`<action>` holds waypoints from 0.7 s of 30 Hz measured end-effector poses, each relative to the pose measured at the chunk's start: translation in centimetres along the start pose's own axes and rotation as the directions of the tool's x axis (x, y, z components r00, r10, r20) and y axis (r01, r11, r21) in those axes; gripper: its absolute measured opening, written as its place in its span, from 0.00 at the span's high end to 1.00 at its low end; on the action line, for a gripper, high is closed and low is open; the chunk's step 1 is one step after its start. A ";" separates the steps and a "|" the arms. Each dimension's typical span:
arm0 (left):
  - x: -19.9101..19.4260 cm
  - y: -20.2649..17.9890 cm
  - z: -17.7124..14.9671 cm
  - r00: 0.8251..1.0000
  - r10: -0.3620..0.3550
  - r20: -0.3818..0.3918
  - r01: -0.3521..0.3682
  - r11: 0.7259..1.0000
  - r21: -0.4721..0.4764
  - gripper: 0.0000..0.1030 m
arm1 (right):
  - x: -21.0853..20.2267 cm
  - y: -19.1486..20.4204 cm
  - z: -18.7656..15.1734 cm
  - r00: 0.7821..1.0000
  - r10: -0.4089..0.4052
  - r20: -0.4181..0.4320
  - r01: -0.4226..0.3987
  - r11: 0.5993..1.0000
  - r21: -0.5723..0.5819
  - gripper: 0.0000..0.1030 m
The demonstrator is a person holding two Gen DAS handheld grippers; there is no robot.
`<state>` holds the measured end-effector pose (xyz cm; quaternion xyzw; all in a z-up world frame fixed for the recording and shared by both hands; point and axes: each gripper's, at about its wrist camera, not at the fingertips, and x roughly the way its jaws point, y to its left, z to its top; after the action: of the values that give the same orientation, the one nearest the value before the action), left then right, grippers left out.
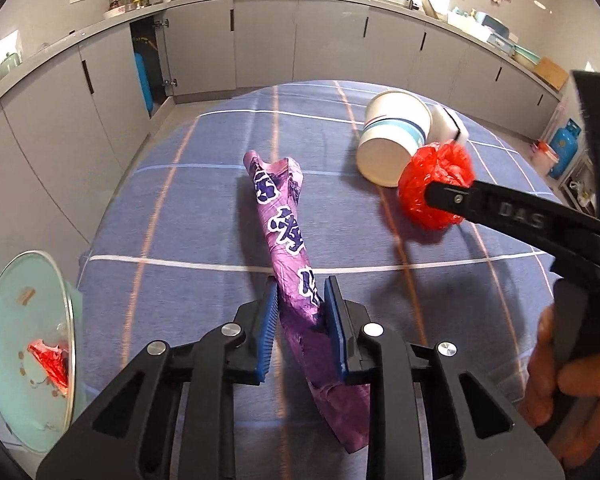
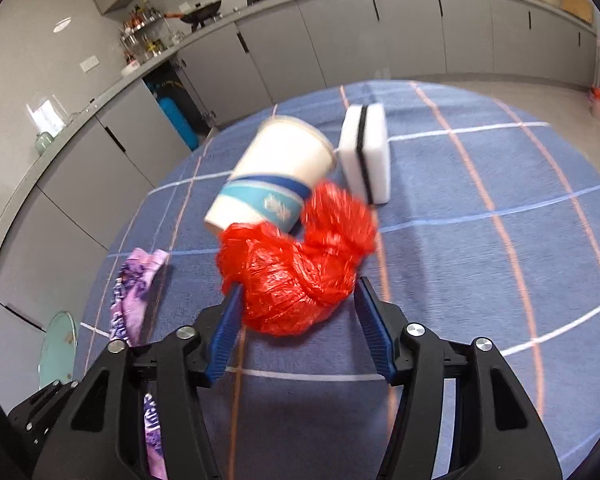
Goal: Collect trash
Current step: 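Grasp the purple wrapper with the left tool while the right grasps the red plastic bag, then carry the purple wrapper and red plastic bag over the teal bucket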
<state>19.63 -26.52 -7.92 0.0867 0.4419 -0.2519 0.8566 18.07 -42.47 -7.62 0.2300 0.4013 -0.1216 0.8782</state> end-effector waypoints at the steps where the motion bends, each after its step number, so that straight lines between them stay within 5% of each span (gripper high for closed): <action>1: -0.1 0.3 -0.1 1.000 0.003 -0.001 -0.003 1.000 -0.002 0.77 | 0.2 0.1 -0.1 1.000 0.003 -0.003 -0.003 1.000 0.000 0.62; 7: -0.9 0.8 -0.6 1.000 -0.016 0.007 0.016 1.000 -0.017 0.77 | -1.8 0.0 -1.5 1.000 0.016 0.027 -0.017 1.000 0.021 0.75; 21: -5.8 3.3 -3.2 0.997 -0.020 0.075 0.021 1.000 -0.011 0.77 | -8.6 4.0 -7.2 0.992 0.036 0.123 -0.030 0.998 -0.054 0.76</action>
<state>16.25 -20.41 -5.42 0.0676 0.4119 -0.2611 0.8704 9.38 -35.10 -3.96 0.2057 0.3451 -0.1107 0.9090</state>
